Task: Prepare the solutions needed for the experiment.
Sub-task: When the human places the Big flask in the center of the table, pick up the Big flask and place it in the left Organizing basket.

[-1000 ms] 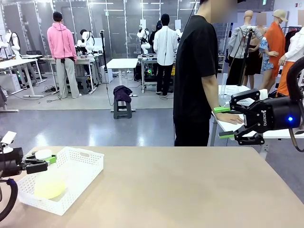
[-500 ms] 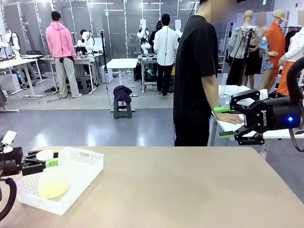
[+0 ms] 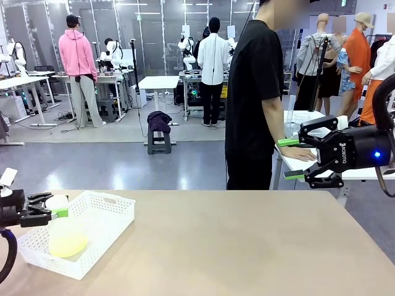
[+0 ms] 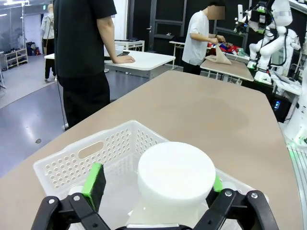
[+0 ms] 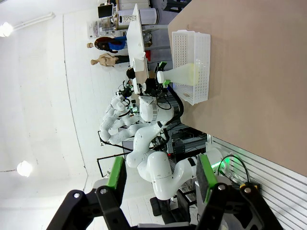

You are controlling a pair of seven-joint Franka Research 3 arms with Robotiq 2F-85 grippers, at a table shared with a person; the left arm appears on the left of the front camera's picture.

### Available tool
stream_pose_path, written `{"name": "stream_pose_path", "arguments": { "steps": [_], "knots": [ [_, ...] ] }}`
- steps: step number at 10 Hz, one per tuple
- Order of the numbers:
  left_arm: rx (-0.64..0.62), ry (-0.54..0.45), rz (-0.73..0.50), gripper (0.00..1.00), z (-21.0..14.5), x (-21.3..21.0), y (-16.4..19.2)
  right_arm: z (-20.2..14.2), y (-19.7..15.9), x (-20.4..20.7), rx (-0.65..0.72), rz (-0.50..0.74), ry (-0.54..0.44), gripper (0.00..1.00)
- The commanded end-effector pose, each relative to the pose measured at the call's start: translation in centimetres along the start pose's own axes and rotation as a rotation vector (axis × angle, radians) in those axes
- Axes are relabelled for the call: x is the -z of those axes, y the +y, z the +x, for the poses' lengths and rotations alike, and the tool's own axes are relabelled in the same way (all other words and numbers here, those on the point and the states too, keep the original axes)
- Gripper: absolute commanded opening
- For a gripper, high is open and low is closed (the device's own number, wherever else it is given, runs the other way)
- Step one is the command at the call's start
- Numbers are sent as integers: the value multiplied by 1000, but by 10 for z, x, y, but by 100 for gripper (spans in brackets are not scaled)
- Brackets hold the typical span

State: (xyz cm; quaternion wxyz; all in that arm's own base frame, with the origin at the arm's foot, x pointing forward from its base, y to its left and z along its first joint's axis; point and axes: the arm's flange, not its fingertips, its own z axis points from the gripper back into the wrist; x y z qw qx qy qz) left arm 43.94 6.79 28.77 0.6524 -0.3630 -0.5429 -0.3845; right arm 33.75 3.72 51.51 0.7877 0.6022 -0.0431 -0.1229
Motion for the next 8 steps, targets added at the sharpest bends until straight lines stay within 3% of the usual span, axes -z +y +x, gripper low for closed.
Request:
{"name": "stream_pose_path", "arguments": {
  "steps": [1,2,3,8],
  "knots": [
    [-11,62,40,100,17,-12,-29,0,1,0,-5,17,1,74],
    [-35,52,26,100,21,-13,-29,0,1,0,-5,17,1,74],
    [-2,10,12,100,5,-5,2,0,1,0,-5,17,1,74],
    [-2,10,12,100,5,-5,2,0,1,0,-5,17,1,74]
  ]
}}
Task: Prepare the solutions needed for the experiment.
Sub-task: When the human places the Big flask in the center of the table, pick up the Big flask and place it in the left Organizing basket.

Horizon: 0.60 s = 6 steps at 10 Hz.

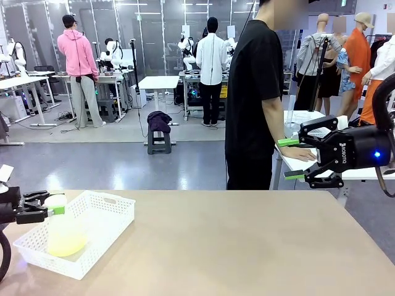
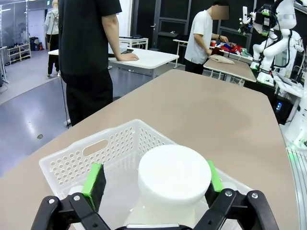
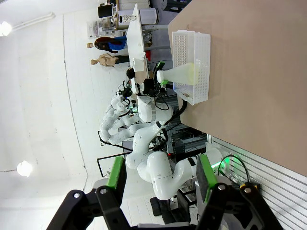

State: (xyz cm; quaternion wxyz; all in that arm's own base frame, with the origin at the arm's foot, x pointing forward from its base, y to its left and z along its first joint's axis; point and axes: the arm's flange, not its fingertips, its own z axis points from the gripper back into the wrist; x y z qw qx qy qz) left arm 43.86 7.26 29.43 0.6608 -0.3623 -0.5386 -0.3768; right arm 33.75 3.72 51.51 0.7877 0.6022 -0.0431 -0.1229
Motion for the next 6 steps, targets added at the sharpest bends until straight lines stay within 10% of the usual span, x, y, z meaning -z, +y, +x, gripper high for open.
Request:
{"name": "stream_pose_path", "arguments": {
  "steps": [1,6],
  "knots": [
    [17,0,-1,100,-1,1,1,0,1,0,-5,17,1,74],
    [17,31,-9,100,1,-3,-6,0,1,0,-5,17,1,74]
  ]
}}
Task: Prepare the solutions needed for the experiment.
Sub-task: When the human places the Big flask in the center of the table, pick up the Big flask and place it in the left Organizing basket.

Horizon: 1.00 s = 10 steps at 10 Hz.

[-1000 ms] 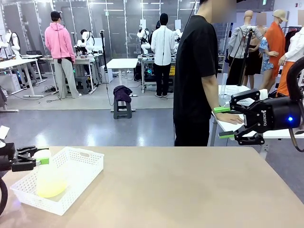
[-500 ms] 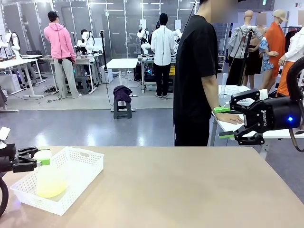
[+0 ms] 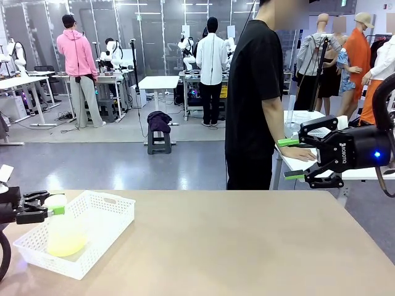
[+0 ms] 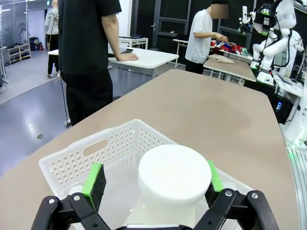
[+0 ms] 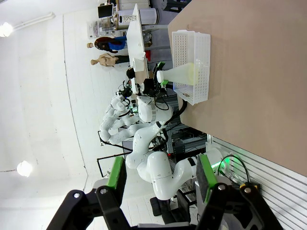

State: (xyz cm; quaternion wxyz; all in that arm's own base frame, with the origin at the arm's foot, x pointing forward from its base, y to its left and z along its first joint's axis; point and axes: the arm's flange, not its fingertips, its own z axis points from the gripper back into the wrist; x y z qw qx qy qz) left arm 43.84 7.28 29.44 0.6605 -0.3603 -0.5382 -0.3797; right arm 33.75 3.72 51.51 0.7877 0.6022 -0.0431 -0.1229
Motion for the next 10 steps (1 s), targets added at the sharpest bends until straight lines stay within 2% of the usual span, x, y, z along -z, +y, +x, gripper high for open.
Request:
{"name": "stream_pose_path", "arguments": {
  "steps": [1,4,6,9,10],
  "knots": [
    [26,67,14,100,1,-8,-11,0,1,0,-5,17,1,74],
    [76,171,40,100,14,-37,-25,0,1,0,-5,17,1,74],
    [113,169,46,100,35,-51,-29,0,1,0,-5,17,1,74],
    [197,143,103,100,89,-76,-50,0,1,0,-5,17,1,74],
    [192,140,84,100,102,-81,-56,0,1,0,-5,17,1,74]
  ]
}}
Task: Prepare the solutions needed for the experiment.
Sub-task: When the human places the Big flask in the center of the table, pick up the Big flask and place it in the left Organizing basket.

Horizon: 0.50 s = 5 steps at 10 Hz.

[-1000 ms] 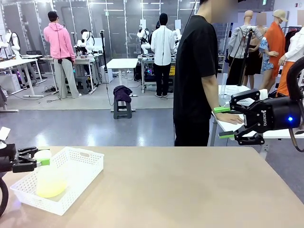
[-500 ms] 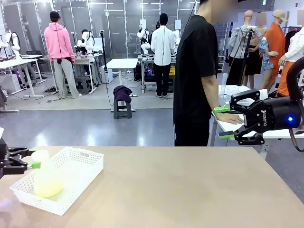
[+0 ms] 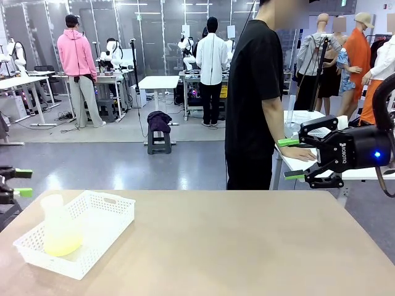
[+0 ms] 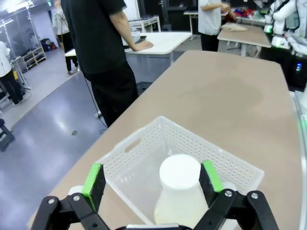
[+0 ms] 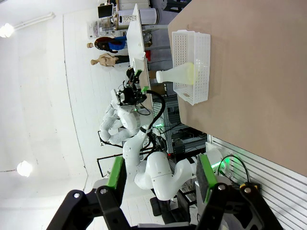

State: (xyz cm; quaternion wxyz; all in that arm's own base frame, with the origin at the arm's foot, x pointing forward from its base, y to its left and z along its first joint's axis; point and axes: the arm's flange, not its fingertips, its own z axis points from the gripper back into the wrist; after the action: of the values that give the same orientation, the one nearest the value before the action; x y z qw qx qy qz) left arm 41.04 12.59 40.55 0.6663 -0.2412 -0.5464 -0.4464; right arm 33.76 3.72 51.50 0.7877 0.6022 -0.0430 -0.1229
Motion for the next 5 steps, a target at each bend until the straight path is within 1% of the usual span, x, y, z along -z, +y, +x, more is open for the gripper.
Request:
{"name": "stream_pose_path", "arguments": {
  "steps": [1,3,4,5],
  "knots": [
    [-72,25,-2,100,24,-13,-48,0,1,0,-5,17,1,74],
    [-296,-113,-81,100,58,-23,-60,0,1,0,-5,17,1,74],
    [-478,-153,-100,100,67,-26,-64,0,1,0,-5,17,1,74],
    [-589,-154,-123,100,72,-24,-68,0,1,0,-5,17,1,74]
  ]
}}
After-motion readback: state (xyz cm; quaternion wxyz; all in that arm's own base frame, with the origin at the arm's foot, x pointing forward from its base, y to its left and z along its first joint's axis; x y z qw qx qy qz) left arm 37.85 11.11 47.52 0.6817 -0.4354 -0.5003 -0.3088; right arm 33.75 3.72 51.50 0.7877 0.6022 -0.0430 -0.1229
